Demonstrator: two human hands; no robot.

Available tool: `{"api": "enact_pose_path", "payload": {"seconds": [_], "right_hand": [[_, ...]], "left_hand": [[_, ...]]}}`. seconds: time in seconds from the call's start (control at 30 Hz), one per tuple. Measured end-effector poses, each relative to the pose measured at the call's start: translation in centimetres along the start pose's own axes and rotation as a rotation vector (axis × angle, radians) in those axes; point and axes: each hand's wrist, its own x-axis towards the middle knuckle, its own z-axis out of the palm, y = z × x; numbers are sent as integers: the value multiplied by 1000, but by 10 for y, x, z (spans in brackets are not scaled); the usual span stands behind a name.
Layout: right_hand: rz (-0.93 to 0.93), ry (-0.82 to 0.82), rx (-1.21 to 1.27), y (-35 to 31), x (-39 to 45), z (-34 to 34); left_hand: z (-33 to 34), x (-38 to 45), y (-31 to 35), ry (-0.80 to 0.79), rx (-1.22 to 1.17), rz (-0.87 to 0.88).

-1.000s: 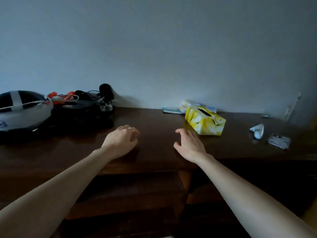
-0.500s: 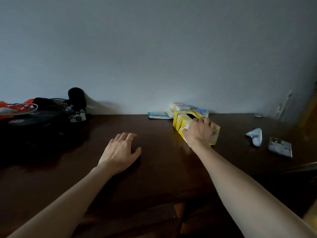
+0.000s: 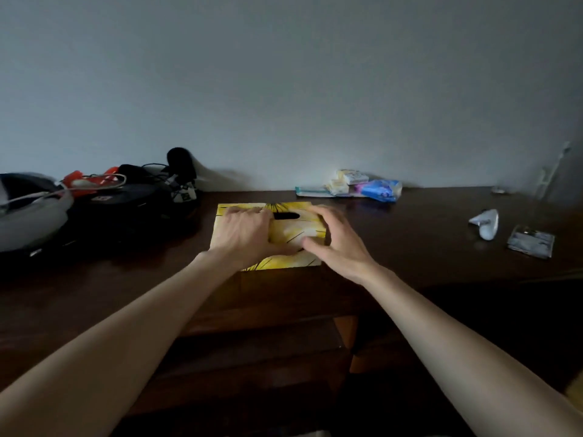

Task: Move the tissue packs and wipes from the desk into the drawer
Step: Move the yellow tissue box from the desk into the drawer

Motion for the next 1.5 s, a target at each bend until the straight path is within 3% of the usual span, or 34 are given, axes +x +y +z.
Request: {"api": "enact_pose_path", "payload": {"seconds": [0.07, 0.2, 0.4, 0.47, 0.63, 0.77, 0.87, 0.93, 1.0, 1.07, 1.1, 1.23, 1.4, 1.5], "right_hand": [[32, 35, 173, -13, -25, 8], [179, 191, 775, -50, -74, 23], [434, 167, 1091, -74, -154, 0], [440, 33, 1046, -63, -190, -6], [630, -644, 803, -13, -298, 32], [826, -728, 796, 10, -360, 95], [941, -738, 814, 22, -376, 137], [1064, -653, 896, 33, -387, 166], [1153, -598, 968, 44, -394, 193], [1194, -601, 1016, 48, -395, 217], [1207, -614, 1029, 49, -393, 229], [1188, -733, 1154, 46, -387, 274], [1176, -857, 1177, 35, -386, 298], [1175, -849, 1211, 36, -387, 301]], "left_hand": [[-14, -23, 0, 81, -32, -14], [-32, -90, 5, 337, -87, 75], [-49, -194, 36, 536, -144, 347], [-45, -235, 50, 450, -195, 478], [-1, -331, 80, 125, -213, 669], [55, -384, 86, -56, -272, 674], [92, -419, 75, -336, -354, 351], [109, -434, 69, -573, -663, -77], [124, -439, 69, -719, -1060, -614], [139, -438, 73, -811, -1205, -1066], [147, -439, 75, -855, -1237, -1198], [170, -452, 76, -851, -1338, -1453], [185, -468, 56, -741, -1307, -1599], [192, -471, 57, -678, -1323, -1636]]}}
